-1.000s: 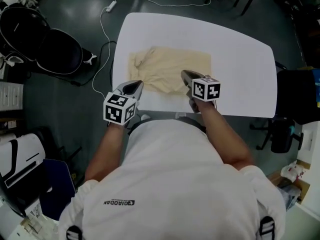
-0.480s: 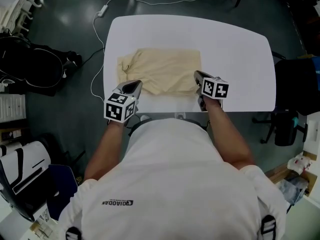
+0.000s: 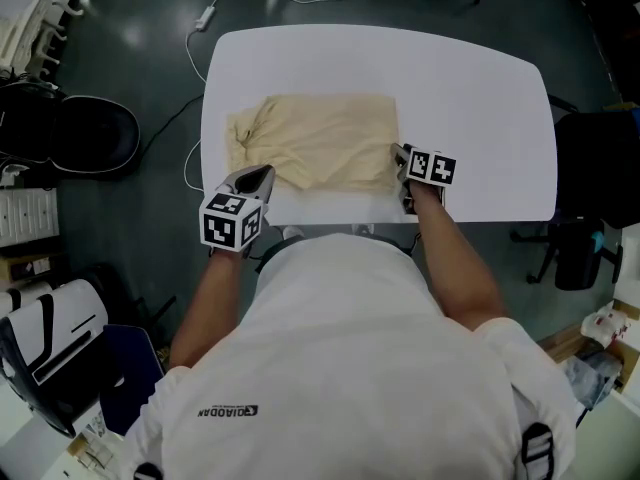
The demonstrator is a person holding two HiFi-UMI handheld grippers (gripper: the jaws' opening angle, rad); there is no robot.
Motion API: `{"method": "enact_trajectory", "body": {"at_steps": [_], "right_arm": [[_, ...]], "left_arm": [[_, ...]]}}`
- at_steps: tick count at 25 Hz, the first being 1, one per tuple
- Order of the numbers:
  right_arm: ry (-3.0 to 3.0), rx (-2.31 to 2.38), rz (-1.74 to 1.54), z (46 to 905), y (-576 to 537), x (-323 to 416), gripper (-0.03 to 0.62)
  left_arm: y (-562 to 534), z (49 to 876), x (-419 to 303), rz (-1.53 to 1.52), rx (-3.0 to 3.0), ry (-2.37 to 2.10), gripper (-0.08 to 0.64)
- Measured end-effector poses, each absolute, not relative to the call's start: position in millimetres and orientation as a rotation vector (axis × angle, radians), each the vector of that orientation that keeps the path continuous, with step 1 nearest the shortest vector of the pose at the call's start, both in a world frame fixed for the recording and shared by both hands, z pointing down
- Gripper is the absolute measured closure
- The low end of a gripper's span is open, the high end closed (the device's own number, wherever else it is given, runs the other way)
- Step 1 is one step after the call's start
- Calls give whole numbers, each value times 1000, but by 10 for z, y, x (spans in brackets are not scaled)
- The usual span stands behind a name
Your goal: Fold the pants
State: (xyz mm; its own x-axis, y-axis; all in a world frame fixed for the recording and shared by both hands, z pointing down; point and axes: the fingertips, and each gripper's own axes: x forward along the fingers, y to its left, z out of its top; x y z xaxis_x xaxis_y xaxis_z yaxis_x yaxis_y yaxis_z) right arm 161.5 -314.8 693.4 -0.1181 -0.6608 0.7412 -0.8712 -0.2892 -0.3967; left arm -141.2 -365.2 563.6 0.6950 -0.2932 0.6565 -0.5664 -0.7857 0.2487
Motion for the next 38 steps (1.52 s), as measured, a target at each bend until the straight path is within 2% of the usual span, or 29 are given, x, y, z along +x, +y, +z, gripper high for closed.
{"method": "enact_trajectory", "body": {"at_steps": [7, 11, 17, 19, 21, 25, 38], "right_arm": [[-1735, 1893, 1526, 7091, -3210, 1601, 373], [-1700, 1864, 1512, 7142, -3219, 1590, 380], [-1628, 1787, 1421, 7175, -3180, 1489, 437], [-1601, 1793, 1400, 7210, -3172, 1522, 478], [-1599, 1806, 1414, 7247, -3167, 1565, 515], [-1661, 1816, 1504, 7279, -3137, 1601, 549], [-1895, 1822, 1316, 6437, -3275, 1287, 558]], "left_arm": [[-3659, 5592, -1428, 848, 2442, -721, 531], [-3661, 5588, -1453, 837, 2432, -747, 532], [-3605, 5609, -1541, 831, 2419, -761, 532], [-3598, 5625, -1581, 828, 2416, -765, 532], [-3604, 5646, -1631, 825, 2412, -770, 532], [-3591, 5666, -1704, 821, 2410, -773, 532], [-3655, 5643, -1888, 764, 2421, -760, 532]]}}
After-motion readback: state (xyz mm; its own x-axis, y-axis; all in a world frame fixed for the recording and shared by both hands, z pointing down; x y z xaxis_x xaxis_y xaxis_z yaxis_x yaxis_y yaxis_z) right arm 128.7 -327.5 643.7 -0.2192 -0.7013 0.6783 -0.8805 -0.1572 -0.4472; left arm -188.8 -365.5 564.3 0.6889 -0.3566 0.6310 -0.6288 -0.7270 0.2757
